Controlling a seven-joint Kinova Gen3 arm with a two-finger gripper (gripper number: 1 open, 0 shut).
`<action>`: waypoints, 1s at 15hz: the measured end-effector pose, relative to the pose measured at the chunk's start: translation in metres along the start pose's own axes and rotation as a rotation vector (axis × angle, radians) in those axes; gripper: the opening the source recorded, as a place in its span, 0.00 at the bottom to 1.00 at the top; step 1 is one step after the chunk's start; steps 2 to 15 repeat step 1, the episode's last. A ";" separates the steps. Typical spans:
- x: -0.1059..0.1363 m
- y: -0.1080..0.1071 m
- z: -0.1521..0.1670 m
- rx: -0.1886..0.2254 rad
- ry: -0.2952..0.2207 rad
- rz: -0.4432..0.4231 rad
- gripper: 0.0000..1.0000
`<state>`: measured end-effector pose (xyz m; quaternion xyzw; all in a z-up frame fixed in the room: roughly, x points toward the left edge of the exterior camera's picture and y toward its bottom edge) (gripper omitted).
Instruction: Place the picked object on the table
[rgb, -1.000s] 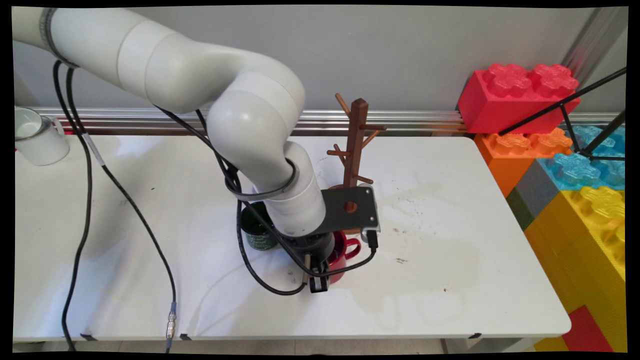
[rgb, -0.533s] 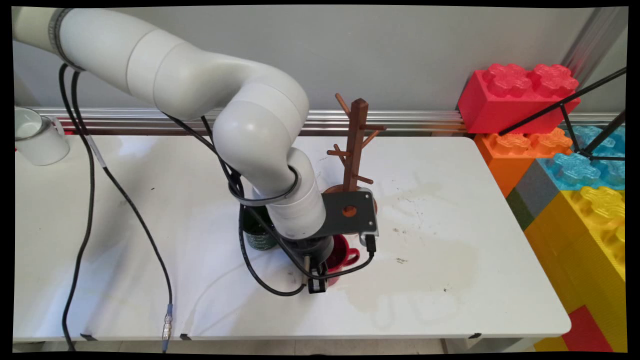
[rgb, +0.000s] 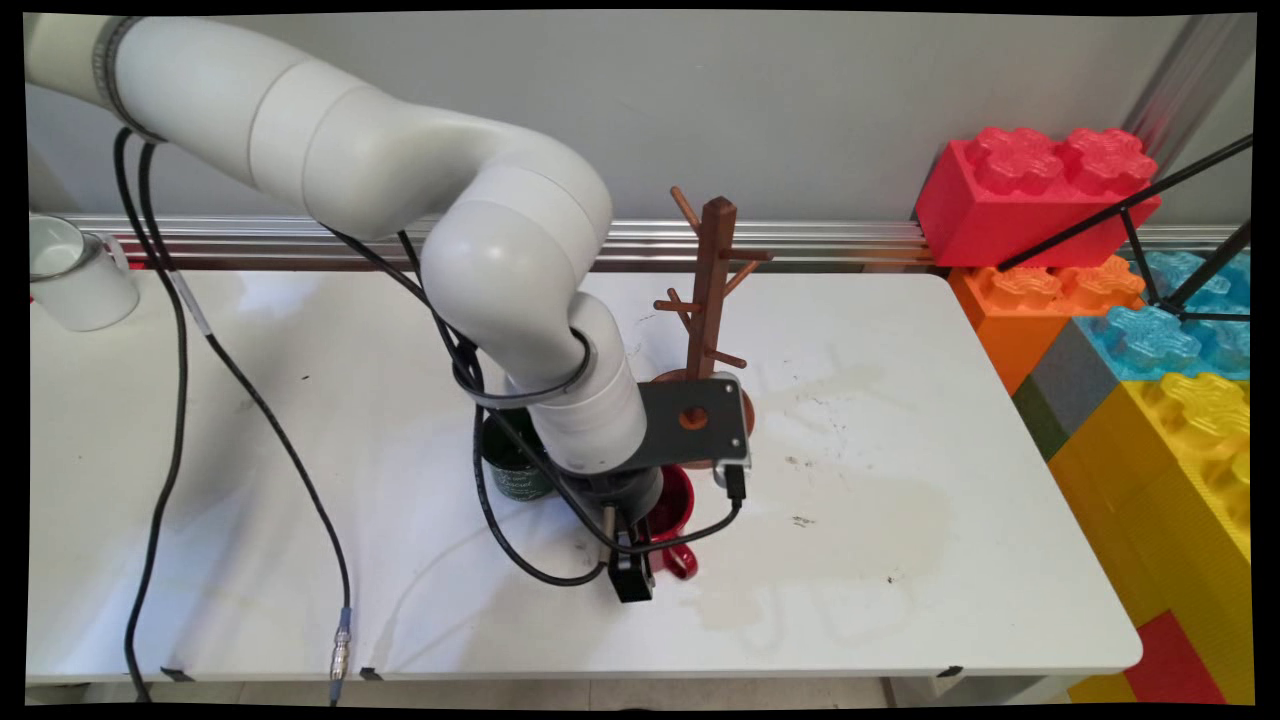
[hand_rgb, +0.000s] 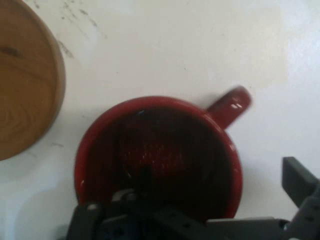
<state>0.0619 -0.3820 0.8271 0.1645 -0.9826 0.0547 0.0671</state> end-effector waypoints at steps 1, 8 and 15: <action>-0.001 -0.001 -0.004 0.001 0.002 -0.004 1.00; -0.001 -0.001 -0.004 0.001 0.002 -0.004 1.00; -0.001 -0.001 -0.004 0.001 0.002 -0.004 1.00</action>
